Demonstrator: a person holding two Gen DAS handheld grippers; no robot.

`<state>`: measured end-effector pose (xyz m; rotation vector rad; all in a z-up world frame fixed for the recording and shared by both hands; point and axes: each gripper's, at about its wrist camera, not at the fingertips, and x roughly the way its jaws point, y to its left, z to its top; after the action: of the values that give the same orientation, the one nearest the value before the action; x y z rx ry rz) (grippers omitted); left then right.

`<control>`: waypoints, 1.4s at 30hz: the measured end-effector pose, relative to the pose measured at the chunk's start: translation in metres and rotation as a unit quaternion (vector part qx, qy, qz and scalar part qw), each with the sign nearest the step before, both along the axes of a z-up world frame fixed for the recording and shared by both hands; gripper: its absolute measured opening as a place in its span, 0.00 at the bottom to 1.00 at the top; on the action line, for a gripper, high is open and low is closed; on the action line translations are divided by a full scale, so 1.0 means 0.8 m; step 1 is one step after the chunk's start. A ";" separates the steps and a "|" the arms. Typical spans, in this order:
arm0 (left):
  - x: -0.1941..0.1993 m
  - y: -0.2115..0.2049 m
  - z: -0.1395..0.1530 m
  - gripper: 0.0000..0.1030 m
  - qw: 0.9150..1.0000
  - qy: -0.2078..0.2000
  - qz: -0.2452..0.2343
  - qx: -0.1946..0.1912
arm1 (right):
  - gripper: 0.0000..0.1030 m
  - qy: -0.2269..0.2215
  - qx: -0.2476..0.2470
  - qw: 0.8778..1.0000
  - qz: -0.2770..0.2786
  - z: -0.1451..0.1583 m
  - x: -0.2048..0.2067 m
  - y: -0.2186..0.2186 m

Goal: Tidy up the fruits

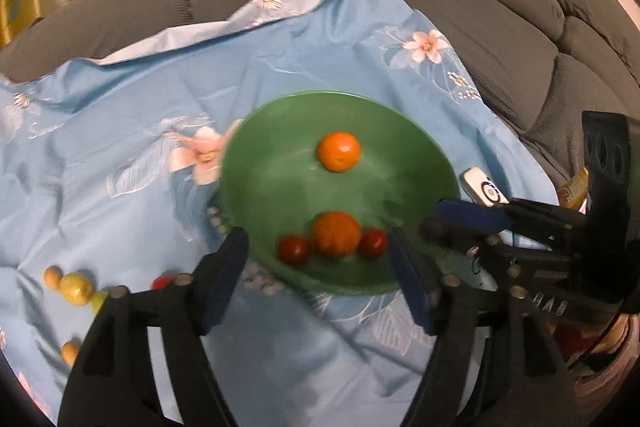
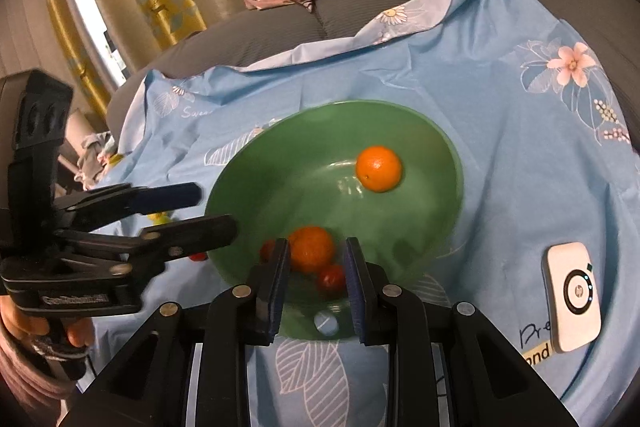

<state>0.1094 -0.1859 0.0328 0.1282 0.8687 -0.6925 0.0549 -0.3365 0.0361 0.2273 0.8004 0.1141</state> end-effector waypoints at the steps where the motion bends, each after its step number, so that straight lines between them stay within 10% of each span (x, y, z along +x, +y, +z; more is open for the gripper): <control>1: -0.003 0.007 0.000 0.72 1.000 0.000 0.005 0.000 | 0.28 -0.003 0.003 1.000 -0.004 0.003 -0.004 -0.003; 18: -0.101 0.181 -0.026 0.77 0.988 0.034 0.148 0.013 | 0.34 -0.014 0.015 0.998 0.051 0.028 -0.054 0.051; 42: -0.139 0.208 -0.029 0.82 0.988 0.036 0.150 0.027 | 0.34 0.010 -0.002 0.987 0.161 0.008 -0.066 0.164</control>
<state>-0.0020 -0.0195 0.0096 0.0195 0.9528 -0.3939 0.0022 -0.2051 0.0425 0.0941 0.8533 0.4142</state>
